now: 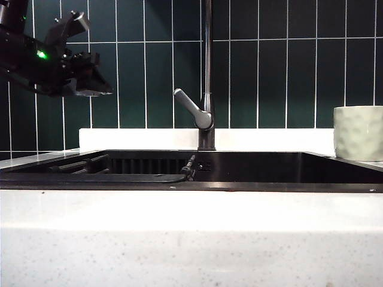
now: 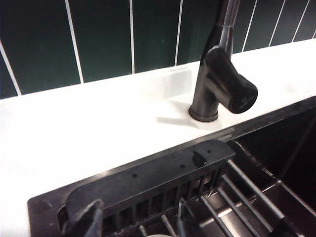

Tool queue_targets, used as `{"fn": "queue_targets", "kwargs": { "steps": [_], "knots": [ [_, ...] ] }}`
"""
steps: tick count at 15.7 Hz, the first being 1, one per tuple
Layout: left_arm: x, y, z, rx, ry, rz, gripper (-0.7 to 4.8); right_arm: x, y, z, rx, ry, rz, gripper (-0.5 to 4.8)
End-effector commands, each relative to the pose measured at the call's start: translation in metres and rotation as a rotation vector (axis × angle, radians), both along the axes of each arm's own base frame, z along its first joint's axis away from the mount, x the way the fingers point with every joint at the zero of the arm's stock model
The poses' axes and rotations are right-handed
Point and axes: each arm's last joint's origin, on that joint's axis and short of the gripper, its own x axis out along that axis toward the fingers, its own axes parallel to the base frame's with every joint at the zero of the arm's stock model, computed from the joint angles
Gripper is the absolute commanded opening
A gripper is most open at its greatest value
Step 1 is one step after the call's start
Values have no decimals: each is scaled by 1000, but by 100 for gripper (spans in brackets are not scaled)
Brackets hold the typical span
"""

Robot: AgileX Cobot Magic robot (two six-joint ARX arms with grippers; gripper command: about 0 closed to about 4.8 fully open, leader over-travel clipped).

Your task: Pick up the mug next to the sink, go to the faucet to get some water, pour the water into the sink, and finally put the mug back to its place.

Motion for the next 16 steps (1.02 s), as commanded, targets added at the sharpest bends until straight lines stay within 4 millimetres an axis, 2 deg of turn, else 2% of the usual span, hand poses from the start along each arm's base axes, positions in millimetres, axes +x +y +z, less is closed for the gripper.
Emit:
{"fn": "queue_targets", "kwargs": {
  "steps": [1,9,16],
  "knots": [
    [0,0,3,-4,-20,2,188,5,-2,2,-14,-60,-7,244],
    [0,0,3,-6,-18,-3,188,15,-8,-12,-17,-55,-39,244],
    [1,-2,0,-34,1,-68,188,31,-19,-9,6,-92,-48,243]
  ]
}}
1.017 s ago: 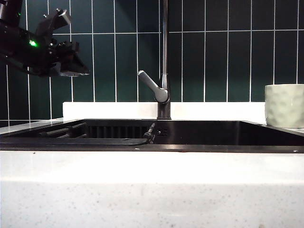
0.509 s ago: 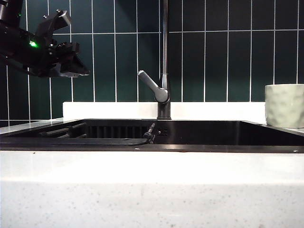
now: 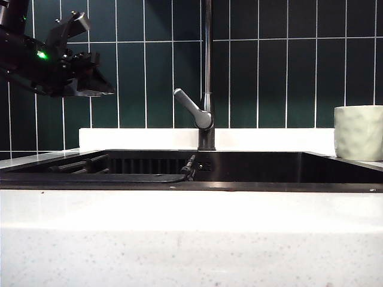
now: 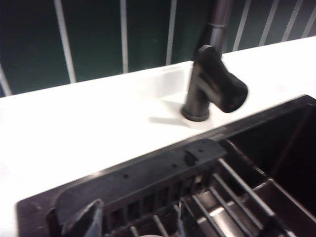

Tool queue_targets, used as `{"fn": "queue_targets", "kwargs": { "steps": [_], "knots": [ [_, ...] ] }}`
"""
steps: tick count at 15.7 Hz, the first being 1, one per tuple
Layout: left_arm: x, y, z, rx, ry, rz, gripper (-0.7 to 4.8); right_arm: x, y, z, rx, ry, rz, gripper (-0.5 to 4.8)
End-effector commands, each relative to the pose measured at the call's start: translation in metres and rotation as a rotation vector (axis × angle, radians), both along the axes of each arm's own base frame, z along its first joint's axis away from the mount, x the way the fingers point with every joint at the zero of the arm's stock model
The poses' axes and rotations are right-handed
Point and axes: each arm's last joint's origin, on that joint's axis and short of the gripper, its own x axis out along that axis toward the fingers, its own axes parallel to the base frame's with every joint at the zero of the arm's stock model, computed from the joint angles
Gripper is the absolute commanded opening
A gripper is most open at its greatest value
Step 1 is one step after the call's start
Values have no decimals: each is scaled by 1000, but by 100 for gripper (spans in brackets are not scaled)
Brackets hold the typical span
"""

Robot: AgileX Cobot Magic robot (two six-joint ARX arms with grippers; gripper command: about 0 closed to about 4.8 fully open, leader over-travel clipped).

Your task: Pick up the mug next to the sink, go to the faucet to get some water, pour the water into the sink, and finally put the mug back to its place.

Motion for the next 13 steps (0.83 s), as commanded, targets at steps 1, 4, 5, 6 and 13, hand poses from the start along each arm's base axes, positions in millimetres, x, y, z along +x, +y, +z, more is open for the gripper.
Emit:
{"fn": "queue_targets", "kwargs": {
  "steps": [1,4,5,6,13],
  "knots": [
    [3,-2,-3,-40,17,-50,188,7,-4,3,8,-33,32,243],
    [6,-3,-9,-64,53,-75,188,10,-4,1,14,-31,64,243],
    [5,-5,-10,-63,54,-80,188,11,-5,-1,14,-30,63,243],
    [5,-5,-10,-64,54,-80,188,11,-5,0,13,-31,63,243],
    [5,-6,-9,-76,61,-118,188,11,-5,2,4,-59,63,141]
  ]
}}
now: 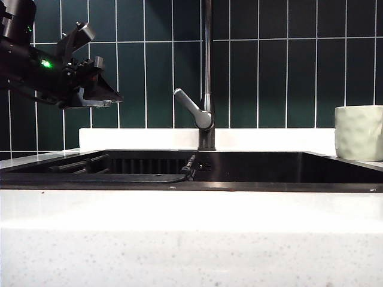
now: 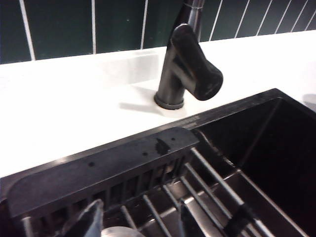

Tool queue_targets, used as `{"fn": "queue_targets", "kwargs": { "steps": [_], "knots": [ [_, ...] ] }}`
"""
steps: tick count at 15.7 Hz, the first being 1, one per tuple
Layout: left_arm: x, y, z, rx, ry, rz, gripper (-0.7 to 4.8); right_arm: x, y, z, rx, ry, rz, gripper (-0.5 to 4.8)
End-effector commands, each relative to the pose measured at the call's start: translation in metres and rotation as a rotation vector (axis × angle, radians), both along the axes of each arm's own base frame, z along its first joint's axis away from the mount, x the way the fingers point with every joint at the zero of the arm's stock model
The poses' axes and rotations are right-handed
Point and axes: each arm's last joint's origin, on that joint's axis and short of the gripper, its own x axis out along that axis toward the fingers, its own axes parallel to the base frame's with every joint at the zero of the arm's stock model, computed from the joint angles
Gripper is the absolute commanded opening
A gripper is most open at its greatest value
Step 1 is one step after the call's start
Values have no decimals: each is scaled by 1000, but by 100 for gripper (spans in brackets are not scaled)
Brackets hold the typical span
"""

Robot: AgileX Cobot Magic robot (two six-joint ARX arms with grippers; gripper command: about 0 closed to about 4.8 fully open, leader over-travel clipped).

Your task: Pick up the mug next to the sink, go to the faucet to get some water, pour the water into the sink, and finally put the mug back to its place.

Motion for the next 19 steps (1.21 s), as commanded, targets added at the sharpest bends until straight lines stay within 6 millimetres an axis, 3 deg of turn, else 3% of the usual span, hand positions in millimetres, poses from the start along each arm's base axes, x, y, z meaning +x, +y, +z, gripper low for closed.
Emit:
{"fn": "queue_targets", "kwargs": {
  "steps": [1,11,16,19],
  "knots": [
    [-1,-1,5,-17,-17,-44,188,1,0,4,-6,-31,4,135],
    [-2,-2,2,-33,26,-77,187,4,-8,-8,-6,-47,12,138],
    [-2,-2,1,-33,32,-78,183,4,-8,-7,13,-60,31,16],
    [-3,-3,2,-41,29,-115,183,5,-5,-3,38,-97,86,5]
  ]
}}
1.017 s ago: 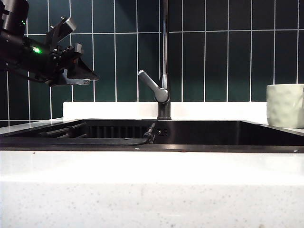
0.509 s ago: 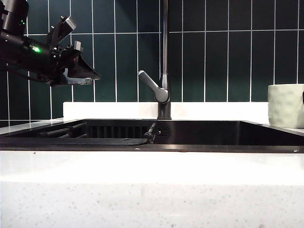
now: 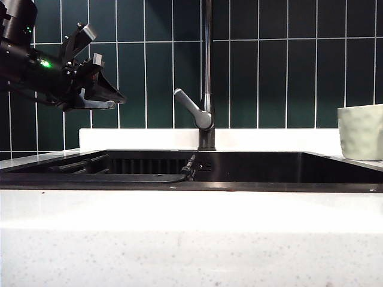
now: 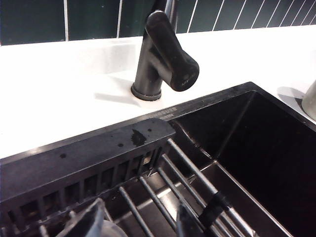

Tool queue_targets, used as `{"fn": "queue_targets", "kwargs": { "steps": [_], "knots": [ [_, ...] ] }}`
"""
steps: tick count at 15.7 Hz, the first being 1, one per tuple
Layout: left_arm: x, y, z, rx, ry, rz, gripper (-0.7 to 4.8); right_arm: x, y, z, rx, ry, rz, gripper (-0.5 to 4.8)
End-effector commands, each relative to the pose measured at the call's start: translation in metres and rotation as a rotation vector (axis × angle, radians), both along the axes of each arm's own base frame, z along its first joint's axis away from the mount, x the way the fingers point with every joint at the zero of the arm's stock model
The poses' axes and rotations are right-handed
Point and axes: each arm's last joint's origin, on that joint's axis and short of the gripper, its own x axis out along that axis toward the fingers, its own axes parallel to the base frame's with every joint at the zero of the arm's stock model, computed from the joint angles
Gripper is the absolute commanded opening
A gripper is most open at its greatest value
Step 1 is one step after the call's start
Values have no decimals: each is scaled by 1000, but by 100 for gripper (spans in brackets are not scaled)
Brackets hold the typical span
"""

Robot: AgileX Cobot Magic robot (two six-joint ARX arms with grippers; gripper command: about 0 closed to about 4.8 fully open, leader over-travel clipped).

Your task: Pick up the mug next to the sink, go to the faucet to get some water, pour the water into the sink, and finally put the mug back to its place.

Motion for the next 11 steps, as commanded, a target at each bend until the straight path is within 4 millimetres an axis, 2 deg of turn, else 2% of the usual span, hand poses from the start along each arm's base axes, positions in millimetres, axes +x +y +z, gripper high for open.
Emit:
{"fn": "queue_targets", "kwargs": {
  "steps": [1,4,6,8,9,11],
  "knots": [
    [0,-1,6,-17,-29,-55,184,0,3,5,17,-40,44,-1],
    [4,-2,17,-25,-58,-66,184,-1,4,23,44,-111,48,-1],
    [12,-3,27,-28,-91,-66,184,-2,5,43,105,-183,78,-1],
    [30,-6,36,-37,-99,-93,184,5,16,69,189,-219,197,-1],
    [35,-7,38,-38,-105,-97,184,7,20,75,191,-216,231,-2],
    [51,-14,42,-40,-124,-110,185,20,40,95,238,-182,364,-2]
  ]
}}
